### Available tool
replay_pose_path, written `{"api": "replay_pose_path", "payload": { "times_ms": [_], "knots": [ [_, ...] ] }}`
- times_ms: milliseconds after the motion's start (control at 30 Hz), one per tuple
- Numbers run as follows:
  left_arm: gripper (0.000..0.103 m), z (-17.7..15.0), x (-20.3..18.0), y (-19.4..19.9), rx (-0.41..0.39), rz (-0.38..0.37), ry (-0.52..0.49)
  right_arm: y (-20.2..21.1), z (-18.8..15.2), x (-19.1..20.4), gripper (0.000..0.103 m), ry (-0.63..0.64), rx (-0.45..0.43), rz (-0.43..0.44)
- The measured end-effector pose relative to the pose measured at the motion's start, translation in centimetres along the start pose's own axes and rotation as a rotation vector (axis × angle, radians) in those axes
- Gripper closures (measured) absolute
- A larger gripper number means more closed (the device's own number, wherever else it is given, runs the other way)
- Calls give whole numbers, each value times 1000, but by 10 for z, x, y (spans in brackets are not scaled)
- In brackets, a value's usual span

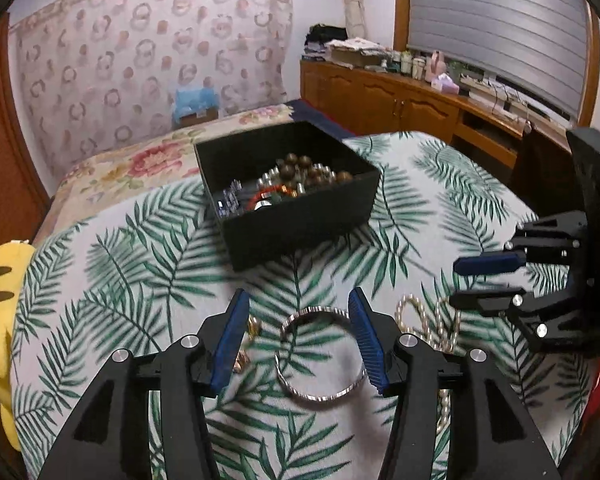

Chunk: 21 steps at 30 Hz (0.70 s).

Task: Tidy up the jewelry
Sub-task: 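Move the left gripper to the silver bangle while the right grasps the long bead necklace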

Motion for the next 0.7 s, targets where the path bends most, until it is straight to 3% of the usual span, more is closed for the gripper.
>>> {"api": "replay_pose_path", "payload": {
  "times_ms": [333, 700],
  "knots": [
    [53, -18, -7, -3, 49, -15, -10, -8, -10, 4, 95, 60, 33, -16],
    [52, -22, -14, -5, 67, -32, -18, -9, -9, 1, 96, 47, 32, -10]
  ]
}}
Point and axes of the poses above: each gripper's, at about its wrist camera, not at the fingertips, and y roughly against the way its jaws point, x to its left, z to its top, the point moved 10 cm from there along -y, roughly the way its jaws point, and after that the axes turned 12 degrees about -x, right-handed, at the moved point
